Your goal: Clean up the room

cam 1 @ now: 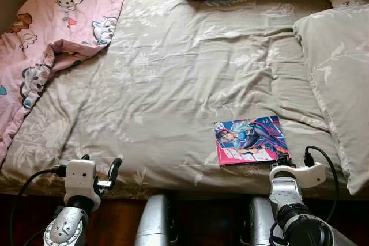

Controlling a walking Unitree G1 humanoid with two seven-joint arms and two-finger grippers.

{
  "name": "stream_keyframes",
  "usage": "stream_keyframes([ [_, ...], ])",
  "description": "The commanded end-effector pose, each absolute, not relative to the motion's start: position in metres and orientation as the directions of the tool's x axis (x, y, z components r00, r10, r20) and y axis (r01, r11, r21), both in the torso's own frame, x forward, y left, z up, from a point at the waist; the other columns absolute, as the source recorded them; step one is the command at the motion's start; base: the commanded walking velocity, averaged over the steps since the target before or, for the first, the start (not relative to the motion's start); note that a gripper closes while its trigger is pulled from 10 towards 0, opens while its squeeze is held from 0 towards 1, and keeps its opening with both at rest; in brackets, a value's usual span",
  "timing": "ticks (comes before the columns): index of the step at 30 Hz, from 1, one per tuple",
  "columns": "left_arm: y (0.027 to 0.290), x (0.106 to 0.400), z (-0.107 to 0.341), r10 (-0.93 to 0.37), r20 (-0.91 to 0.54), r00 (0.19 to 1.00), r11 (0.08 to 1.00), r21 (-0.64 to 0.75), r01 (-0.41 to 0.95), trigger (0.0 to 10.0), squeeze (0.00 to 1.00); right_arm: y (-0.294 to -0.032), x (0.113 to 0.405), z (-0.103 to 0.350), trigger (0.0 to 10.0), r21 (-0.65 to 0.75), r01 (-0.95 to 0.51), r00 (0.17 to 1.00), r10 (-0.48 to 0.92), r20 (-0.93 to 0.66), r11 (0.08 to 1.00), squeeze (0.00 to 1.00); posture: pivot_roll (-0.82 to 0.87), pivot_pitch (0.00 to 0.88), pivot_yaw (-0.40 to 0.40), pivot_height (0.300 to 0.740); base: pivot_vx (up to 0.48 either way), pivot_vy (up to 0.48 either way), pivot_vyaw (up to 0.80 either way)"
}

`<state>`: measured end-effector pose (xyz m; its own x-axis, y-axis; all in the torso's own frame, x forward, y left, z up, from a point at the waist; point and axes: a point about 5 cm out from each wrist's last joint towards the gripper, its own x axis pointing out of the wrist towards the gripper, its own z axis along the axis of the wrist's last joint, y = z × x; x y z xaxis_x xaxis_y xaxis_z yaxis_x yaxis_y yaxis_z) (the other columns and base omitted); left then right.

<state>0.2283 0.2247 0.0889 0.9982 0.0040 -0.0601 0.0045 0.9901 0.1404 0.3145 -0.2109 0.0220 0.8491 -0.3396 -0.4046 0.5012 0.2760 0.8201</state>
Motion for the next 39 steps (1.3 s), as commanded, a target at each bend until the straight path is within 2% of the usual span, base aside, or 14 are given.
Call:
stream_keyframes([
  [1,0.228,0.224,0.080,0.017,-0.095,0.995,0.988,0.155,-0.002,10.0,0.00,-0.208,0.305,0.010,10.0,0.801,0.545,0.823,-0.342,-0.454,0.248,0.72,0.10,0.249,0.128,0.619,0.000,0.000,0.00],
  [3,0.227,0.226,0.080,0.018,-0.092,0.996,0.988,0.152,-0.004,10.0,0.00,-0.206,0.304,0.009,10.0,0.800,0.546,0.823,-0.338,-0.456,0.250,0.69,0.09,0.249,0.126,0.619,0.000,0.000,0.00],
  [5,0.227,0.228,0.080,0.019,-0.089,0.996,0.989,0.150,-0.005,10.0,0.00,-0.205,0.305,0.009,10.0,0.798,0.546,0.825,-0.333,-0.457,0.256,0.45,0.09,0.251,0.124,0.619,0.000,0.000,0.00],
  [7,0.226,0.229,0.080,0.019,-0.086,0.996,0.989,0.148,-0.006,10.0,0.00,-0.204,0.305,0.009,10.0,0.800,0.542,0.827,-0.331,-0.454,0.258,0.41,0.08,0.245,0.122,0.619,0.000,0.000,0.00],
  [9,0.226,0.231,0.080,0.021,-0.082,0.996,0.989,0.146,-0.009,10.0,0.00,-0.204,0.305,0.010,10.0,0.801,0.538,0.830,-0.331,-0.449,0.261,0.78,0.08,0.246,0.118,0.619,0.000,0.000,0.00],
  [16,0.224,0.235,0.078,0.020,-0.075,0.997,0.990,0.139,-0.010,10.0,0.00,-0.203,0.305,0.010,10.0,0.799,0.535,0.833,-0.331,-0.444,0.274,0.75,0.06,0.234,0.111,0.619,0.000,0.000,0.00],
  [17,0.222,0.238,0.077,0.020,-0.072,0.997,0.991,0.134,-0.011,10.0,0.00,-0.204,0.305,0.010,10.0,0.800,0.535,0.832,-0.337,-0.441,0.273,0.18,0.05,0.230,0.104,0.619,0.000,0.000,0.00],
  [18,0.221,0.240,0.077,0.020,-0.070,0.997,0.991,0.131,-0.010,10.0,0.00,-0.205,0.305,0.010,10.0,0.800,0.534,0.832,-0.340,-0.439,0.273,0.00,0.04,0.231,0.101,0.619,0.000,0.000,0.00],
  [22,0.219,0.243,0.076,0.024,-0.061,0.998,0.992,0.122,-0.017,10.0,0.00,-0.208,0.307,0.015,10.0,0.763,0.520,0.848,-0.344,-0.404,0.385,0.00,0.02,0.218,0.091,0.619,0.000,0.000,0.00],
  [24,0.216,0.246,0.074,0.028,-0.055,0.998,0.994,0.111,-0.021,10.0,0.00,-0.210,0.315,0.030,10.0,0.671,0.433,0.900,-0.330,-0.286,0.602,0.00,0.01,0.207,0.080,0.619,0.000,0.000,0.00],
  [25,0.216,0.246,0.074,0.028,-0.055,0.998,0.994,0.111,-0.021,10.0,0.00,-0.210,0.315,0.030,10.0,0.671,0.433,0.900,-0.330,-0.286,0.602,0.00,0.01,0.207,0.080,0.619,0.000,0.000,0.00],
  [27,0.215,0.248,0.072,0.042,-0.055,0.998,0.995,0.091,-0.037,10.0,0.00,-0.213,0.320,0.046,10.0,0.544,0.338,0.940,-0.304,-0.156,0.768,0.00,-0.01,0.200,0.069,0.619,0.000,0.000,0.00],
  [30,0.213,0.248,0.068,0.054,-0.059,0.997,0.997,0.064,-0.050,10.0,0.00,-0.217,0.319,0.057,10.0,0.402,0.262,0.963,-0.262,-0.056,0.877,0.00,-0.04,0.191,0.055,0.619,0.000,0.000,0.00],
  [39,0.207,0.251,0.054,0.113,-0.081,0.990,0.993,-0.018,-0.115,10.0,0.00,-0.221,0.294,0.042,10.0,0.229,0.137,0.990,-0.126,-0.061,0.964,0.00,-0.08,0.166,0.016,0.619,0.000,0.000,0.00],
])
